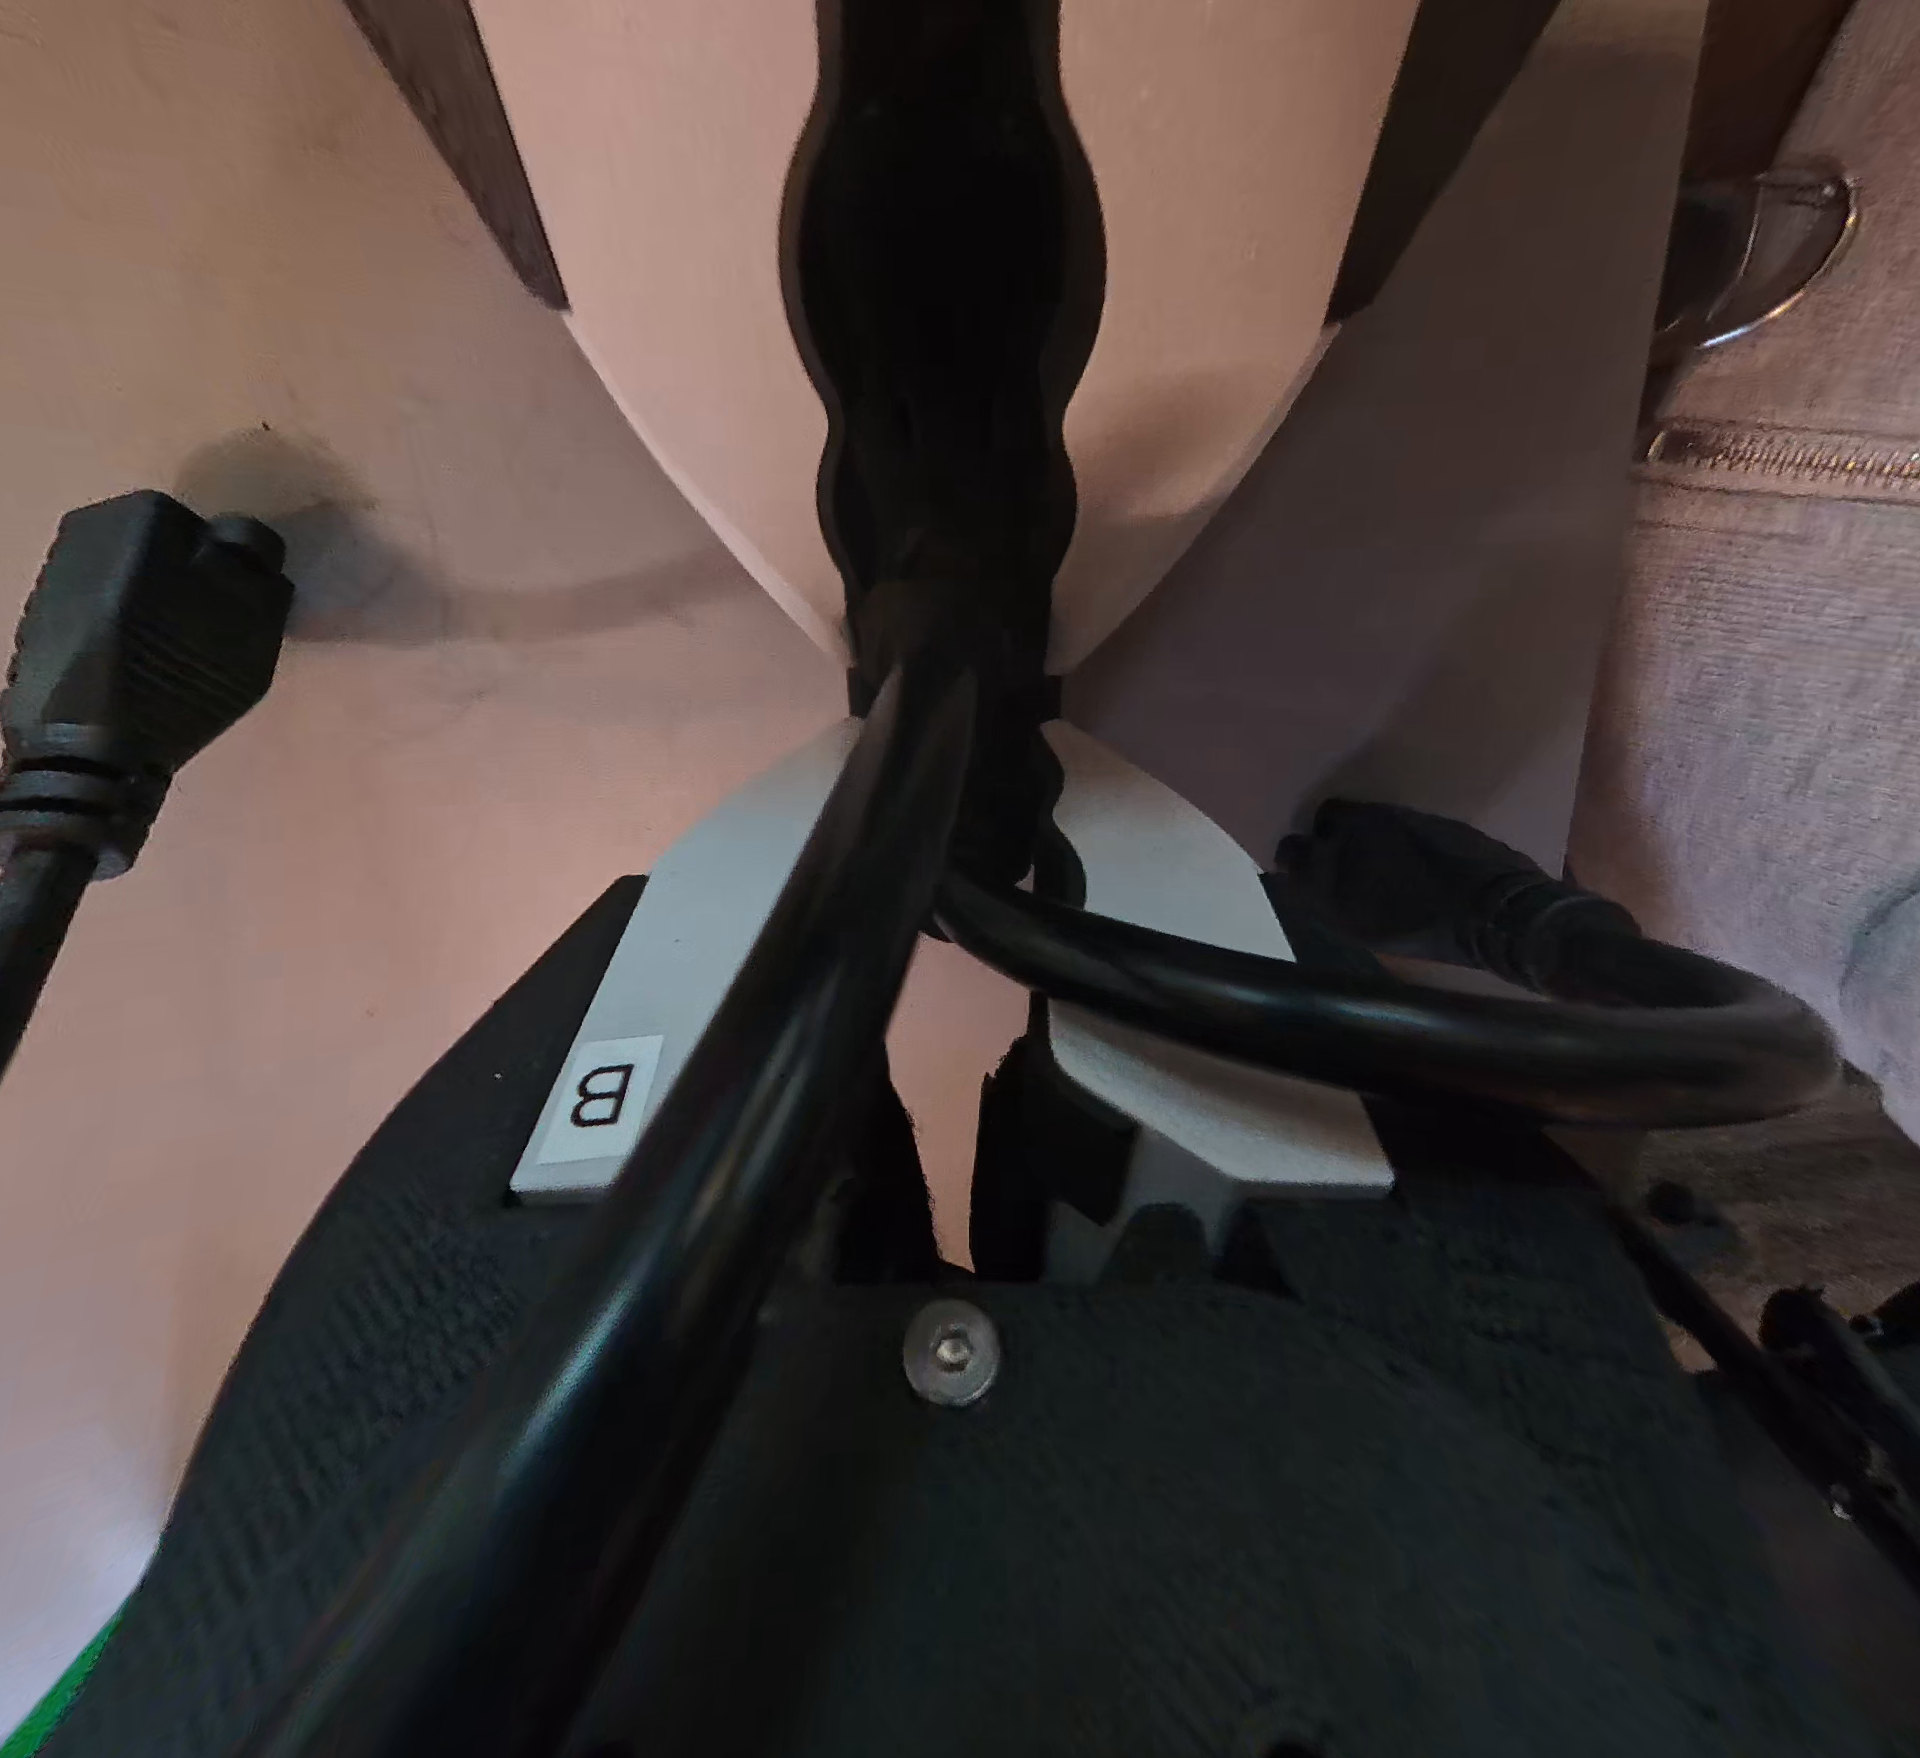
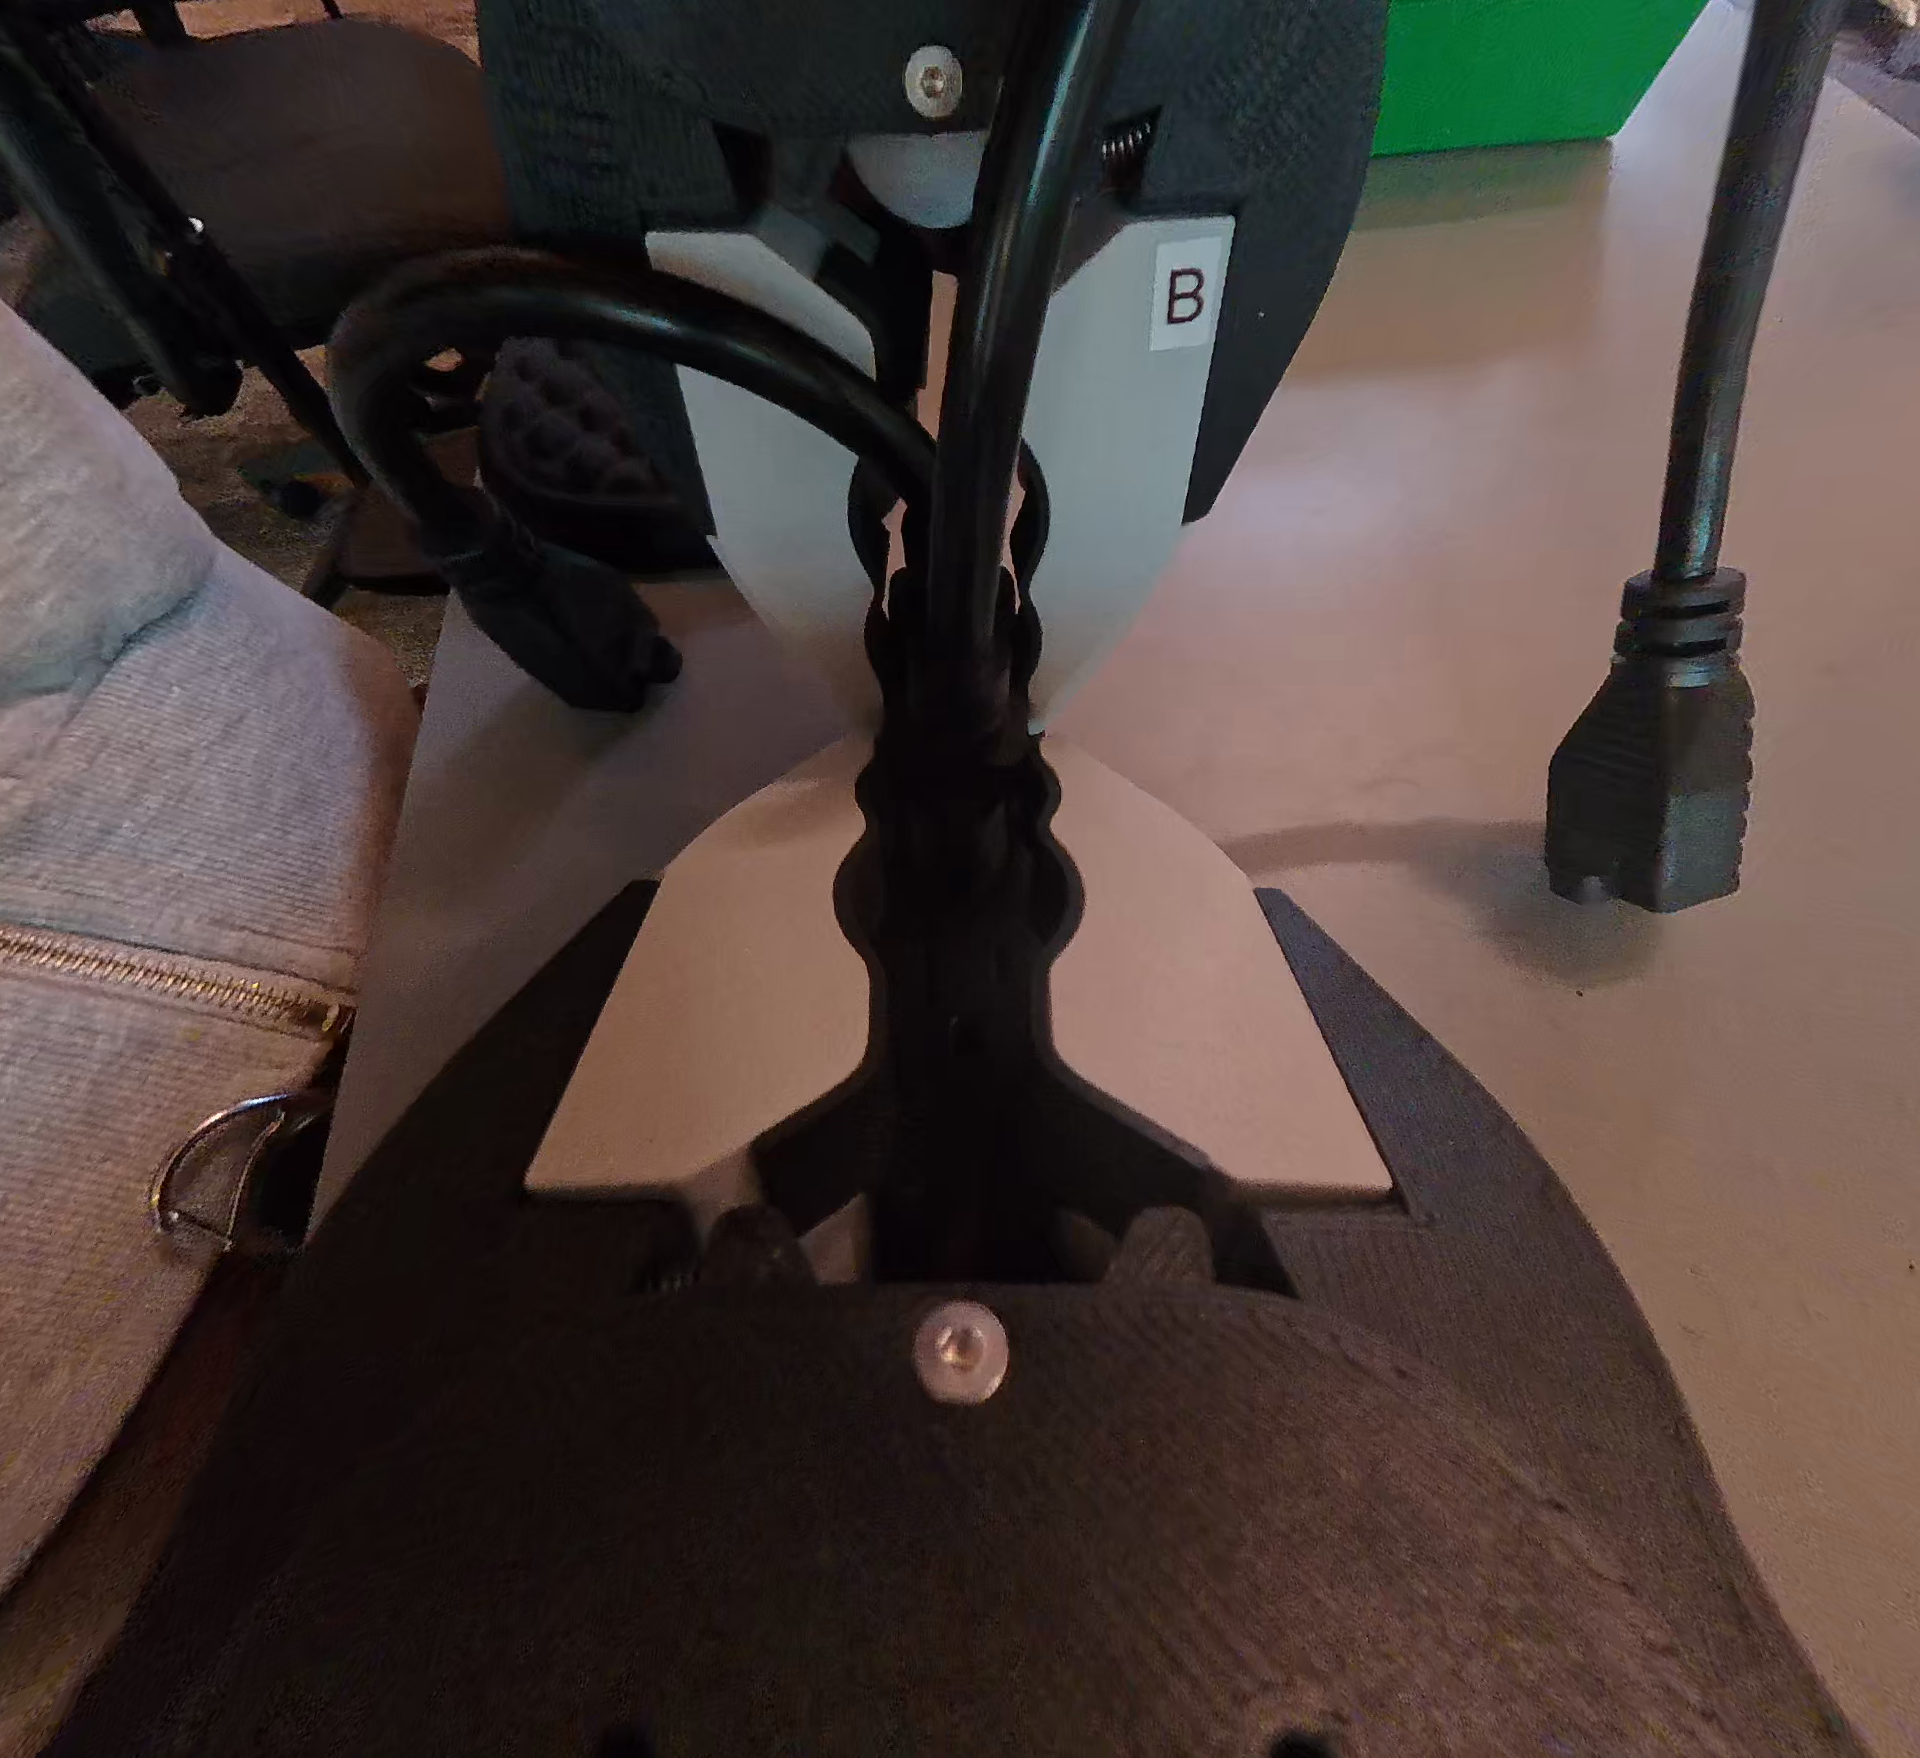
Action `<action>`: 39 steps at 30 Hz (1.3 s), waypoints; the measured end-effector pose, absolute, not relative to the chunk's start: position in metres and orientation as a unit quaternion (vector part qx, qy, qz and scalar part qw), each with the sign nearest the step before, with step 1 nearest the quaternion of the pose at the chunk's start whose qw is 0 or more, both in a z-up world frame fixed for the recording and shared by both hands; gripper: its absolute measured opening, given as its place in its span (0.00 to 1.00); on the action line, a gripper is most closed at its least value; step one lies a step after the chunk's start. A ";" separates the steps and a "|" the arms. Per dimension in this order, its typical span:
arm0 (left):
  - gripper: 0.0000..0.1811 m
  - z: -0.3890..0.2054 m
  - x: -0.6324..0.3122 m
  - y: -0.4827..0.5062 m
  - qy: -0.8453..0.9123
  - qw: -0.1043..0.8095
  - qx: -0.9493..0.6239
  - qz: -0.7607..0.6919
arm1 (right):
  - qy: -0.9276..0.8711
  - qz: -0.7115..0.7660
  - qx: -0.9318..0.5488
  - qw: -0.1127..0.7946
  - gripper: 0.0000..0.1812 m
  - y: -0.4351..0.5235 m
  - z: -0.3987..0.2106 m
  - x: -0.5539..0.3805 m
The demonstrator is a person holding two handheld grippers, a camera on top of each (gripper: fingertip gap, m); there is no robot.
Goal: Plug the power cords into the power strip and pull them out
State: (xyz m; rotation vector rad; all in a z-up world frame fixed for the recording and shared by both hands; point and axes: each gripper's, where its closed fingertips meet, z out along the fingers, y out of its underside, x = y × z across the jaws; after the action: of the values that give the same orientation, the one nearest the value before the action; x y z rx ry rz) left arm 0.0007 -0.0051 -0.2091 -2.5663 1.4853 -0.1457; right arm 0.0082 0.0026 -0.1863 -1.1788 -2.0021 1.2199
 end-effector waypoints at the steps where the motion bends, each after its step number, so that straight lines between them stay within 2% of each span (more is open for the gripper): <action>1: 0.14 -0.209 0.001 -0.005 0.504 0.082 -0.858 -0.048 | -0.740 0.448 -0.435 0.251 0.13 0.002 -0.186 0.007; 4: 0.14 -0.209 -0.006 -0.004 0.521 0.055 -0.851 -0.035 | -0.741 0.437 -0.445 0.250 0.12 0.002 -0.186 0.000; 9: 0.15 -0.209 0.003 -0.003 0.522 0.079 -0.848 -0.049 | -0.744 0.448 -0.438 0.234 0.13 0.006 -0.186 0.011; 39: 0.14 -0.208 0.004 0.002 0.550 0.050 -0.832 -0.054 | -0.746 0.445 -0.433 0.239 0.12 0.012 -0.179 0.016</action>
State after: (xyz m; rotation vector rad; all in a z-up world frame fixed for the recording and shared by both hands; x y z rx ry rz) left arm 0.0036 0.0024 -0.2085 -2.5330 1.6764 -0.1637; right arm 0.0164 0.0125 -0.1786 -1.1862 -2.0435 1.2187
